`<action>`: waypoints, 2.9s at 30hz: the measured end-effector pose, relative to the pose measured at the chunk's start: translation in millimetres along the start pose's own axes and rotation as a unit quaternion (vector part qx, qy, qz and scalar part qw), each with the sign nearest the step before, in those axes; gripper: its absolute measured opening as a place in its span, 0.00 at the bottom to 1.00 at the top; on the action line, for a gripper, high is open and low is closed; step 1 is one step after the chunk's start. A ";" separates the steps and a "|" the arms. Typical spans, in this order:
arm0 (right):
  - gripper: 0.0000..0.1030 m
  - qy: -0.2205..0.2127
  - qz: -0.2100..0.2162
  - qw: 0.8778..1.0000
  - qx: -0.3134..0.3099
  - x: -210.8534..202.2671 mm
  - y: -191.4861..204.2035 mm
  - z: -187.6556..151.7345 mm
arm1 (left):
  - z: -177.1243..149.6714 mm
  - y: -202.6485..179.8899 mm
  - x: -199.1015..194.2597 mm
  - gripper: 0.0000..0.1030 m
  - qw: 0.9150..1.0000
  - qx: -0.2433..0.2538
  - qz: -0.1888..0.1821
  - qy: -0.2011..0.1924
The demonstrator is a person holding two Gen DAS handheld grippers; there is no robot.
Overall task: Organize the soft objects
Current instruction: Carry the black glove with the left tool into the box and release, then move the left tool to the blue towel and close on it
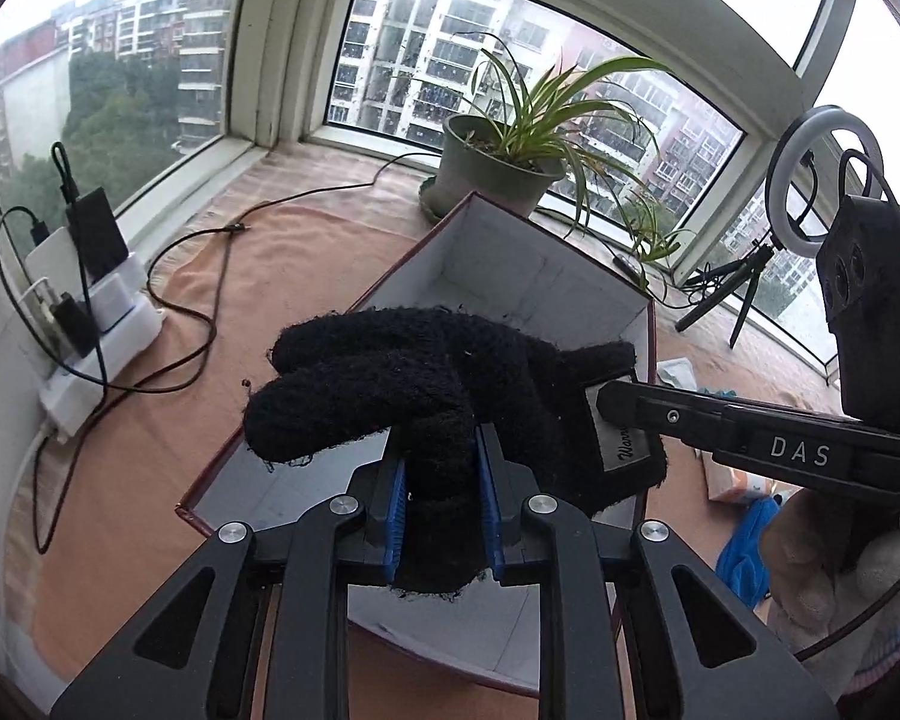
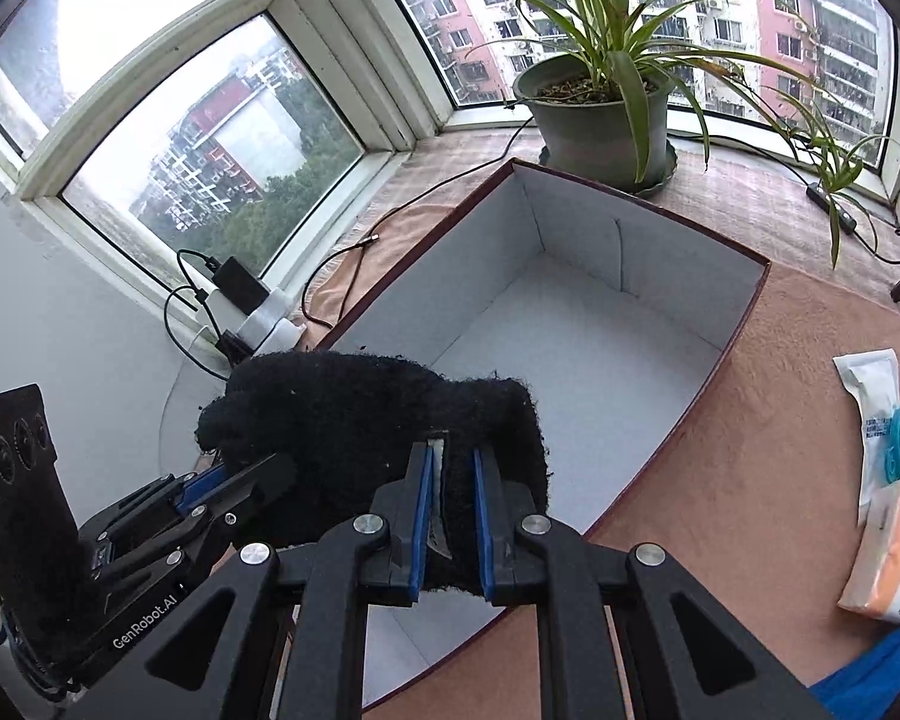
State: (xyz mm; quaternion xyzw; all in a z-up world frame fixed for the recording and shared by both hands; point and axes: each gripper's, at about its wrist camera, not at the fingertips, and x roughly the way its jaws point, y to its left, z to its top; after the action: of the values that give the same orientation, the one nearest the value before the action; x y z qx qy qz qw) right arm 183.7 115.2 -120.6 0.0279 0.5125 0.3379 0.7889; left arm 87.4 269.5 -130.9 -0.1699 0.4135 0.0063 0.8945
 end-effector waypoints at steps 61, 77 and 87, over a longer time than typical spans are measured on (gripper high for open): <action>0.70 0.049 -0.041 0.987 0.148 -153.7 -314.1 -133.8 | -160.7 -177.6 18.0 0.59 0.986 -0.048 -0.102 0.122; 0.70 0.135 -0.012 0.985 0.104 -88.3 -303.8 -120.4 | -196.7 -188.4 39.1 0.59 0.977 -0.096 -0.109 0.158; 0.57 0.147 -0.003 0.988 0.036 -79.2 -267.9 -114.4 | -196.9 -211.1 54.8 0.59 0.976 -0.076 -0.120 0.165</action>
State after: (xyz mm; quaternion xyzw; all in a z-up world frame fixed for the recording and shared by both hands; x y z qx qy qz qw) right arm 204.7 -170.2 -216.8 0.0049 0.6348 0.3169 0.7047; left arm 10.2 2.6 -226.7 -0.2846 0.5300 -0.0982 0.7928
